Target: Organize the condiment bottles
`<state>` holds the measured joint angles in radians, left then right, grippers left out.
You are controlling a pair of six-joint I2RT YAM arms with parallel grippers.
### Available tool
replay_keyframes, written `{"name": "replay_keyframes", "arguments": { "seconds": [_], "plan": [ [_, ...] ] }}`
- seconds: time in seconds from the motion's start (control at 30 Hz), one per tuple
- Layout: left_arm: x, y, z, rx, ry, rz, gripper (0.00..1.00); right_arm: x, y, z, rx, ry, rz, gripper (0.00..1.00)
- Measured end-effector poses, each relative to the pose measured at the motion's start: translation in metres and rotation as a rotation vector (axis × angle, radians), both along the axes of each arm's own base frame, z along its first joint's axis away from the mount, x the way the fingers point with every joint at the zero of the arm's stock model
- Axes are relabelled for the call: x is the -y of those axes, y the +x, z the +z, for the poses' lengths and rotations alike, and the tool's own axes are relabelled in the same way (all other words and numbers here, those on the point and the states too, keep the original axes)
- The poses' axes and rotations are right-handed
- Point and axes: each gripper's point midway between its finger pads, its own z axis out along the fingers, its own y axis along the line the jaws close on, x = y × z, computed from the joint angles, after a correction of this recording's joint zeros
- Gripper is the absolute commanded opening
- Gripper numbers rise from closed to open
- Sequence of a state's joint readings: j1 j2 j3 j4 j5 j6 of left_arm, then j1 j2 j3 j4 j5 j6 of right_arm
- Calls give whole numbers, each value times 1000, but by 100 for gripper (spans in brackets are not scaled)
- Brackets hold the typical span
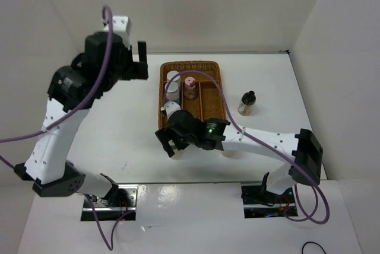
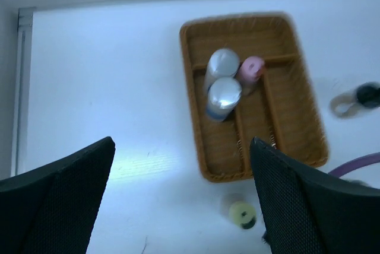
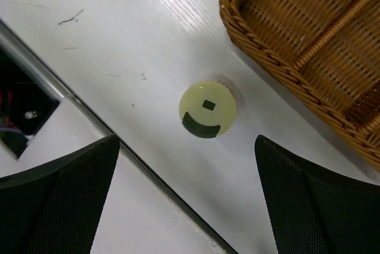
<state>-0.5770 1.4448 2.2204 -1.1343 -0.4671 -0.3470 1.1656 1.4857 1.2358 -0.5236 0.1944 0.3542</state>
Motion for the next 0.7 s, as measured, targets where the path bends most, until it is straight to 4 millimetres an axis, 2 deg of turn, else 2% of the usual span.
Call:
{"name": "replay_keyframes", "arguments": {
  "seconds": [0.07,0.13,0.2,0.27,0.43,0.57,0.63,0.7],
  "plan": [
    [-6,-4,-49,-89,52,12,100,0,2,-12,-9,-31,-16,99],
    [-18,-15,-96,-167,74,41,100,0,5,-16,-10,-38,-43,99],
    [-31,-28,-131,-227,84,70,100,0,7,-15,-6,-31,-67,99],
    [-42,-40,-150,-247,66,97,100,-1,8,-14,-4,-24,-78,99],
    [-55,-51,-167,-233,-9,147,100,0,10,-17,-2,-25,-104,99],
    [-60,-53,-200,-280,-53,184,100,-6,11,-32,-14,-47,-108,99],
    [-62,-54,-219,-322,-62,197,100,-7,12,-41,-21,-63,-108,95],
    [-65,-54,-233,-354,-77,213,100,-10,13,-49,-29,-73,-112,94]
  ]
}}
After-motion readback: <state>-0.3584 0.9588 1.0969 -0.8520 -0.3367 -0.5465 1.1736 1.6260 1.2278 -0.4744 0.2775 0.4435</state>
